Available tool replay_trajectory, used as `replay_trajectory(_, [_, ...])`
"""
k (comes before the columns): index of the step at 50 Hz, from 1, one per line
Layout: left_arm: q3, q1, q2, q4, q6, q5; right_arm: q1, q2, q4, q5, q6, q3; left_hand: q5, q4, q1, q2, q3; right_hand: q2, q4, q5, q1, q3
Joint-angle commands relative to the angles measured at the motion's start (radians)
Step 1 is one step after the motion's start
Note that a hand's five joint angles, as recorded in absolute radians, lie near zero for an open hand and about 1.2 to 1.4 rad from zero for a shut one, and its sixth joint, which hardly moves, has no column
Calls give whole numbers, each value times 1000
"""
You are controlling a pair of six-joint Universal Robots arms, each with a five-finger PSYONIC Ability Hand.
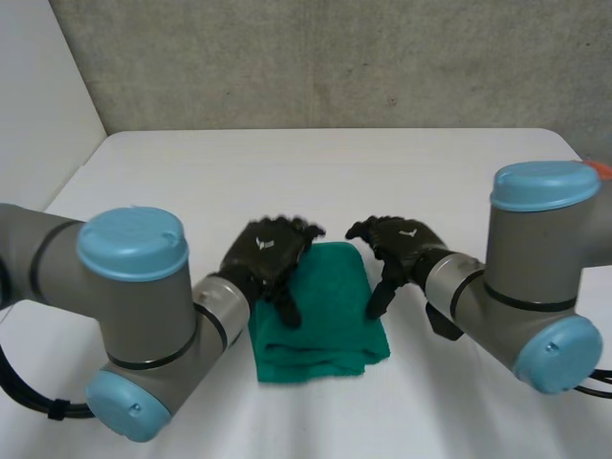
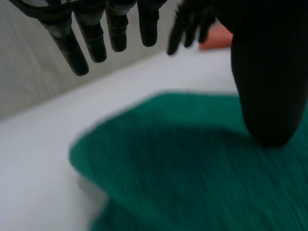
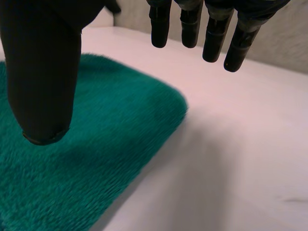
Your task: Fold the laundry.
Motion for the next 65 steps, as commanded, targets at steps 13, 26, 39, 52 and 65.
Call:
replay_trajectory(13, [2, 2, -69, -91, 85, -137, 21, 144, 2, -15, -156, -62, -25, -7, 3, -8, -15, -45, -61, -62, -28, -39])
replay_trajectory(26, [25, -2, 103, -81, 109, -110, 32, -53, -27, 79, -168, 30, -43, -24, -15, -26, -33, -45, -61, -62, -28, -39])
replay_trajectory(39, [145, 120, 278, -225, -81, 208, 196, -223, -187, 137, -168, 334, -37, -19, -9, -20, -27, -45, -61, -62, -28, -39])
replay_trajectory(52, [168, 156, 261, -278, -128, 268, 304, -77, -359, 203, -194, 359, -22, -4, 6, -5, -13, -45, -61, -62, -28, -39])
replay_trajectory(65, [159, 154, 258, -276, -124, 245, 313, 64, -442, 286, -263, 273, -22, -4, 6, -5, -13, 24, 8, 6, 40, 30])
